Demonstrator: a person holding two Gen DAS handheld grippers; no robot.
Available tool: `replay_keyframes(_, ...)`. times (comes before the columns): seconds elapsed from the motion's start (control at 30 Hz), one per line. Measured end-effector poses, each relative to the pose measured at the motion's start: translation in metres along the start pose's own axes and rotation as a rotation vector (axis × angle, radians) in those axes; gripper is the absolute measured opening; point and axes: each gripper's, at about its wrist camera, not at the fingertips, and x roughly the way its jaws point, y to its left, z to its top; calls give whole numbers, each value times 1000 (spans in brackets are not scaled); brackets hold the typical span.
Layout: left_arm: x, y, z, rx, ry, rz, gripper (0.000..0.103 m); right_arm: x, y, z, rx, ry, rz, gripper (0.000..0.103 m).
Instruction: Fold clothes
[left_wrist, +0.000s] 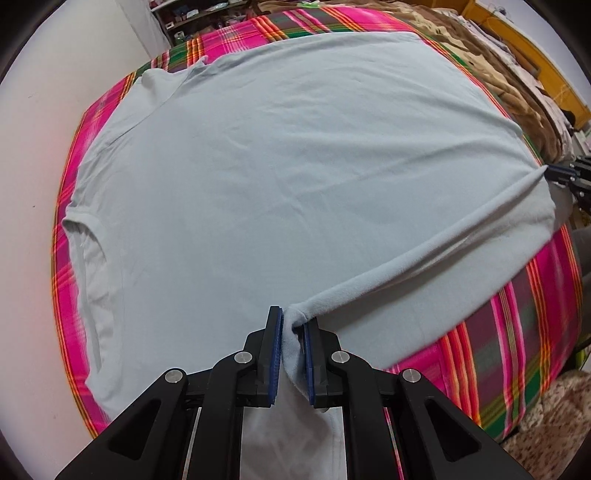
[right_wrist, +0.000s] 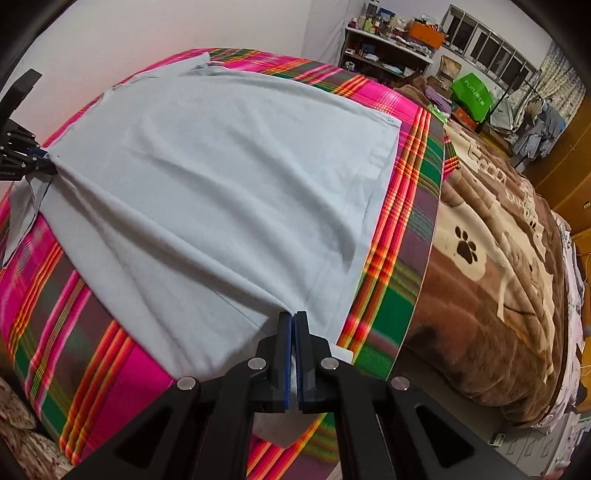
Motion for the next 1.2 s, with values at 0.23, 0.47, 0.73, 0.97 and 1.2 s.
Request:
replay_keyframes(0.23,15,10,17,-13,31,-1,11,18,-12,23,11,10,9,2)
replay_keyframes(0.47,21,5,19,-2,76,-10,11,37,-18,38,7,44,28,2)
replay_keyframes(0.73,19,8,14,-42,88,-2,23,41,-12,41,-33,47,-9,4)
replay_keyframes(0.97,14,21,8,-166,119,-33,43,38,-14,41,-37,48,-10,7)
replay_keyframes(1.2,6,26,2,-259,145,-102,43,30,-17,43,-37,56,26,10)
